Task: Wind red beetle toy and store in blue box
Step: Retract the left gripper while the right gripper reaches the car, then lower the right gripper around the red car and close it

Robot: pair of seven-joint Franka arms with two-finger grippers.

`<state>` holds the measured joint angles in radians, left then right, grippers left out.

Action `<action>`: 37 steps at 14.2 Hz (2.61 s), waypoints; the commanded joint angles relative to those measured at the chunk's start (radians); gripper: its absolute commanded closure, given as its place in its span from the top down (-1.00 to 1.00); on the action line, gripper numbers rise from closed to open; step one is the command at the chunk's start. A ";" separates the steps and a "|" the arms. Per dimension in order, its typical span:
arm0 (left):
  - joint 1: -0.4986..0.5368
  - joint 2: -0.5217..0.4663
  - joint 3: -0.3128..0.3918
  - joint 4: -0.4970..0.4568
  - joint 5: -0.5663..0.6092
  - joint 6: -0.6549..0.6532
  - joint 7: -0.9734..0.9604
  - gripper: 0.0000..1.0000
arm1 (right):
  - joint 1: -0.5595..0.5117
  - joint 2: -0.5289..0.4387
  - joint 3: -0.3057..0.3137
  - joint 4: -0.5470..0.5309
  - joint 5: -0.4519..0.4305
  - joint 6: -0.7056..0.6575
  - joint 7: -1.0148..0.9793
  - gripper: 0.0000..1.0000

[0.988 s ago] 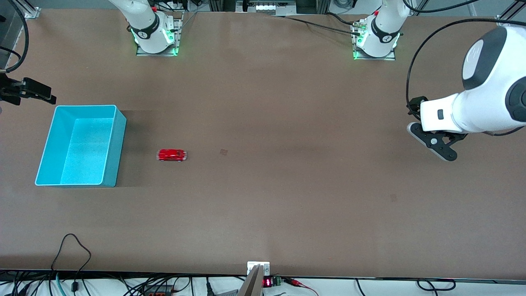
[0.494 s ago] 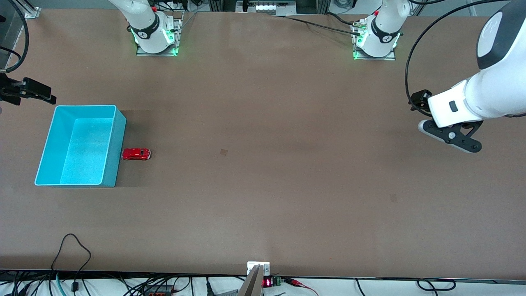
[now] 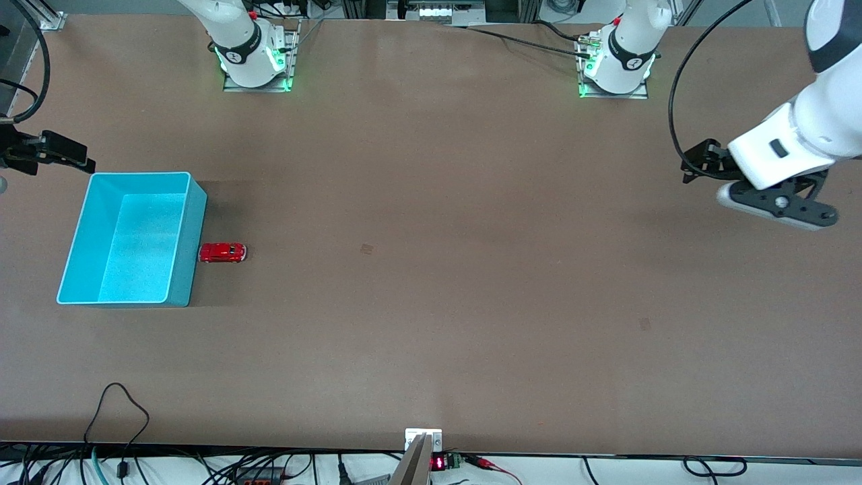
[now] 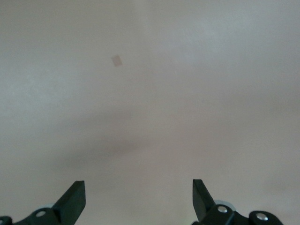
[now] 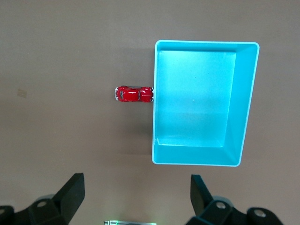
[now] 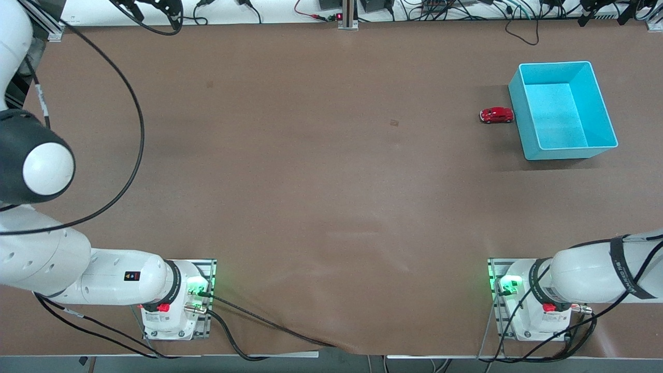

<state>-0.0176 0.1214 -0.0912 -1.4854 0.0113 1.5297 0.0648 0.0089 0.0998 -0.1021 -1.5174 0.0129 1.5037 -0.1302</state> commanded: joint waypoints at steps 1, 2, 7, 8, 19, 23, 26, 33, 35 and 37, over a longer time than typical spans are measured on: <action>-0.018 -0.143 0.051 -0.205 -0.031 0.121 -0.157 1.00 | 0.026 0.046 0.010 -0.003 0.016 0.006 0.004 1.00; -0.016 -0.149 0.068 -0.213 -0.028 0.116 -0.152 1.00 | 0.052 0.078 0.010 -0.003 0.016 0.004 0.006 1.00; -0.011 -0.197 0.053 -0.251 -0.025 0.109 -0.146 1.00 | 0.062 0.144 0.010 -0.012 0.038 0.029 -0.008 1.00; -0.012 -0.197 0.053 -0.251 -0.025 0.107 -0.145 1.00 | 0.066 0.147 0.010 -0.026 0.038 0.042 -0.014 1.00; -0.004 -0.194 0.053 -0.250 -0.031 0.101 -0.025 1.00 | 0.060 0.133 0.070 -0.407 0.007 0.464 -0.624 1.00; -0.002 -0.194 0.056 -0.248 -0.033 0.096 -0.022 1.00 | 0.023 0.138 0.156 -0.593 -0.097 0.773 -0.883 1.00; -0.004 -0.194 0.054 -0.248 -0.033 0.096 -0.022 1.00 | 0.017 0.190 0.157 -0.652 -0.114 0.959 -1.165 1.00; -0.002 -0.194 0.062 -0.246 -0.033 0.081 -0.019 1.00 | -0.029 0.250 0.157 -0.653 -0.113 1.035 -1.437 1.00; -0.004 -0.194 0.059 -0.246 -0.033 0.081 -0.019 1.00 | -0.041 0.274 0.157 -0.656 -0.113 1.056 -1.444 1.00; -0.002 -0.194 0.059 -0.240 -0.033 0.081 -0.017 1.00 | -0.041 0.296 0.157 -0.670 -0.113 1.090 -1.444 1.00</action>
<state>-0.0231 -0.0541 -0.0344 -1.7182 -0.0050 1.6162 0.0246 -0.0113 0.3727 0.0368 -2.1710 -0.0892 2.5488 -1.5547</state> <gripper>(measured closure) 0.000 0.000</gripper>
